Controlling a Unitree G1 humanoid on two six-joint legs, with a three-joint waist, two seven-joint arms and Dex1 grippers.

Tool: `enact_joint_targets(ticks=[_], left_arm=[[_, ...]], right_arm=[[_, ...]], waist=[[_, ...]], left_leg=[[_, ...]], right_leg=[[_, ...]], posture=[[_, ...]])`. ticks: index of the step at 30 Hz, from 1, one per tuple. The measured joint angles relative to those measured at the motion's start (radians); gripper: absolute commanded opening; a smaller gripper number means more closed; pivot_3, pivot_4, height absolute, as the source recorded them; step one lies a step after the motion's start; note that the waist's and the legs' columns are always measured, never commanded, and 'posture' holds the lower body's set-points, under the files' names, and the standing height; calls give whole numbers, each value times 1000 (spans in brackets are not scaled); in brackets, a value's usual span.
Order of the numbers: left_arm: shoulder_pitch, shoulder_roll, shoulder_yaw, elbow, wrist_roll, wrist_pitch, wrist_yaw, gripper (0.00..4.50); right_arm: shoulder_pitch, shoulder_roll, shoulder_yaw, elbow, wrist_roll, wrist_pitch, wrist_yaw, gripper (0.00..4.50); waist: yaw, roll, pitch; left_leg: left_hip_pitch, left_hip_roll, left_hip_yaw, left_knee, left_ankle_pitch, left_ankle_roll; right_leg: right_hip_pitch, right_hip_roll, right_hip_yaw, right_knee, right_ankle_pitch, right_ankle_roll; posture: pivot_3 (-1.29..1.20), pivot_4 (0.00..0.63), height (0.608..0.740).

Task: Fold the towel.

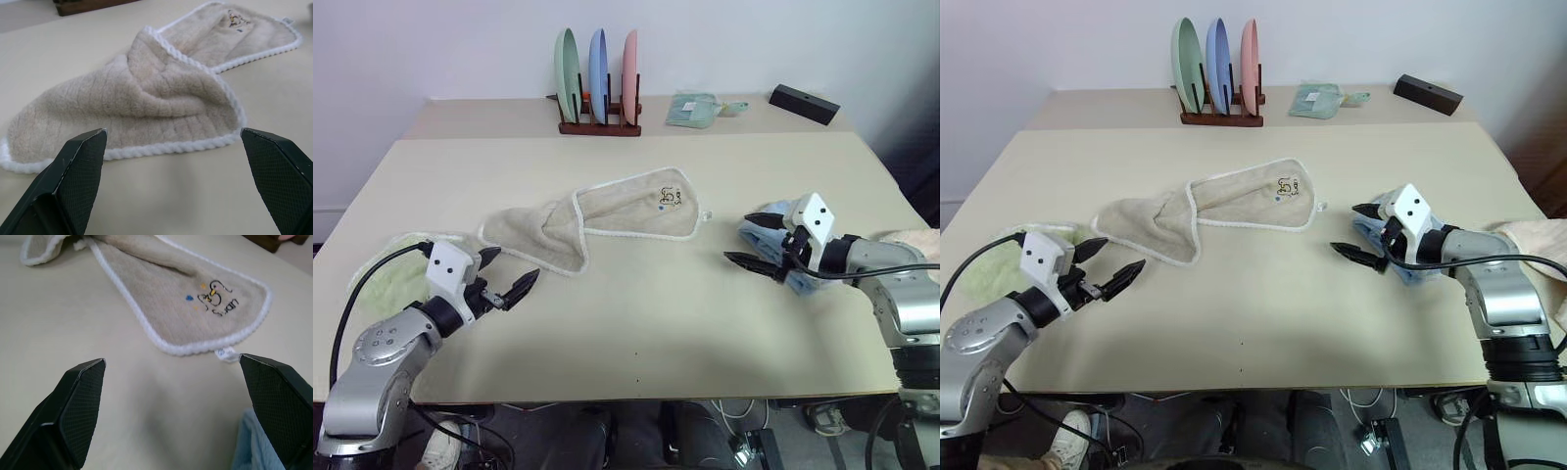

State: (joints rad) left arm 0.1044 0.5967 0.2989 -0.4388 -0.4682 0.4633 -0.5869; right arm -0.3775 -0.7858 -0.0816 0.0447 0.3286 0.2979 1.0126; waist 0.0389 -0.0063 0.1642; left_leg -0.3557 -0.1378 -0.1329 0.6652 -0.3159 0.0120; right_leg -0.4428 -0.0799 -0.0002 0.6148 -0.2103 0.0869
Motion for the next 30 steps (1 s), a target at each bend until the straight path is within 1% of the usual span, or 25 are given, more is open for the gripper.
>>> enact_joint_targets(ticks=[7, 13, 18, 22, 26, 30], left_arm=[[-1, 0, 0, -1, 0, 0, 0, 4459], [-38, 1, -3, 8, 2, 0, -2, 4459], [-48, 1, -32, 19, 7, 0, -12, 4459], [-103, 1, -63, 42, 7, 4, -20, 4459], [-143, 2, -140, 44, 29, 57, -10, 4459], [-215, 5, -290, 43, 154, 111, 65, 4459]], right_arm=[[-19, 16, 13, 10, -8, -2, -6, 4500], [-17, 16, 13, 6, -8, -1, -9, 4500], [9, 32, 18, -26, -10, 3, -37, 4500], [14, 52, 19, -91, 12, 49, -55, 4500], [40, 73, 21, -131, 40, 103, -75, 4500], [63, 99, 36, -160, 39, 106, -95, 4500]], waist=[[0, 0, 0], [0, 0, 0], [0, 0, 0], [0, 0, 0], [2, 0, 0], [1, 0, 0]], left_leg=[[0, 0, 0, 0, 0, 0], [0, 0, 0, 0, 0, 0], [0, 0, 0, 0, 0, 0], [0, 0, 0, 0, 0, 0], [0, 0, 0, 0, 0, 0], [0, 0, 0, 0, 0, 0]], right_leg=[[0, 0, 0, 0, 0, 0], [0, 0, 0, 0, 0, 0], [0, 0, 0, 0, 0, 0], [0, 0, 0, 0, 0, 0], [0, 0, 0, 0, 0, 0], [0, 0, 0, 0, 0, 0]], posture=[[0, 150, 737], [0, 150, 737], [0, 150, 737], [0, 150, 737], [0, 150, 737], [0, 150, 737]])
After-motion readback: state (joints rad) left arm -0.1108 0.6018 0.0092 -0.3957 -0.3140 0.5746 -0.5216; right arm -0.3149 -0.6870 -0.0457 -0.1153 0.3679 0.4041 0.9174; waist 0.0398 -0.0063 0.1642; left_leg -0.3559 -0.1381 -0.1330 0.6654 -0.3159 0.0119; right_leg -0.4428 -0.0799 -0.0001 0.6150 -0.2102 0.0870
